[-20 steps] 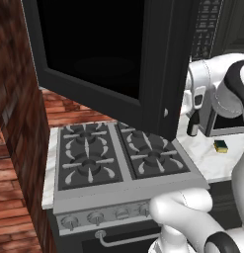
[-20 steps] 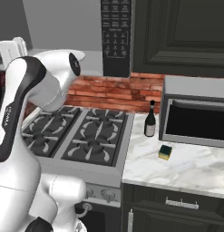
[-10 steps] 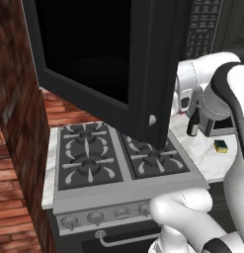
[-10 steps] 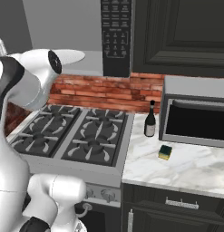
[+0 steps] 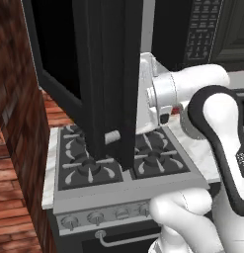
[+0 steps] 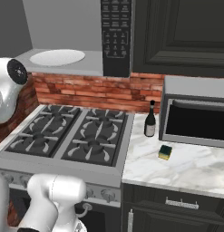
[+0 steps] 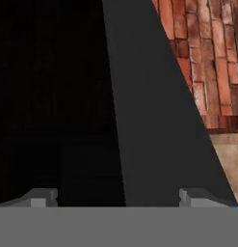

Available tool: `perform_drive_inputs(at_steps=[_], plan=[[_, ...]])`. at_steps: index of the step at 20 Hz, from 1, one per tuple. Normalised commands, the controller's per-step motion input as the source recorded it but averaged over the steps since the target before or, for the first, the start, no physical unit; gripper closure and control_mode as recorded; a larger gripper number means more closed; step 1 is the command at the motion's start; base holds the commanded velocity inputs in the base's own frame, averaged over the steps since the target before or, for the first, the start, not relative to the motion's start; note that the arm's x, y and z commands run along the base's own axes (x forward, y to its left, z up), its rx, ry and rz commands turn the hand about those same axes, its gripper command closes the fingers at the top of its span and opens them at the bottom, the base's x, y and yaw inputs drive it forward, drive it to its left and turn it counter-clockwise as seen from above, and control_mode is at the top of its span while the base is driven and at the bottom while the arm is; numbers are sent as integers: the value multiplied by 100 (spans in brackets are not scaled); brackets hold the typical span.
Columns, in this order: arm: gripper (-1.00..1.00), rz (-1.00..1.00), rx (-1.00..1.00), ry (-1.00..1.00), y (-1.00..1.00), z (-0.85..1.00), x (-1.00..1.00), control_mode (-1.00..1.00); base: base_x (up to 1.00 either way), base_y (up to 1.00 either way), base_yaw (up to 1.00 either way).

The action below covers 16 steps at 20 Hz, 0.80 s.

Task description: Place the sponge inside the microwave to prepare for sanitizing.

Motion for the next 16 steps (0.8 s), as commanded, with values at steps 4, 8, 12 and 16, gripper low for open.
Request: perform_drive_inputs(at_steps=[4, 8, 12, 16], plan=[[-100, -16, -2, -6, 71, -19, -12, -100, 0, 0, 0], [-100, -18, -4, 0, 62, -12, 4, -100, 0, 0, 0], [-100, -19, -10, 0, 68, -5, 14, -100, 0, 0, 0], [-100, -14, -11, 0, 53, 0, 28, -100, 0, 0, 0]])
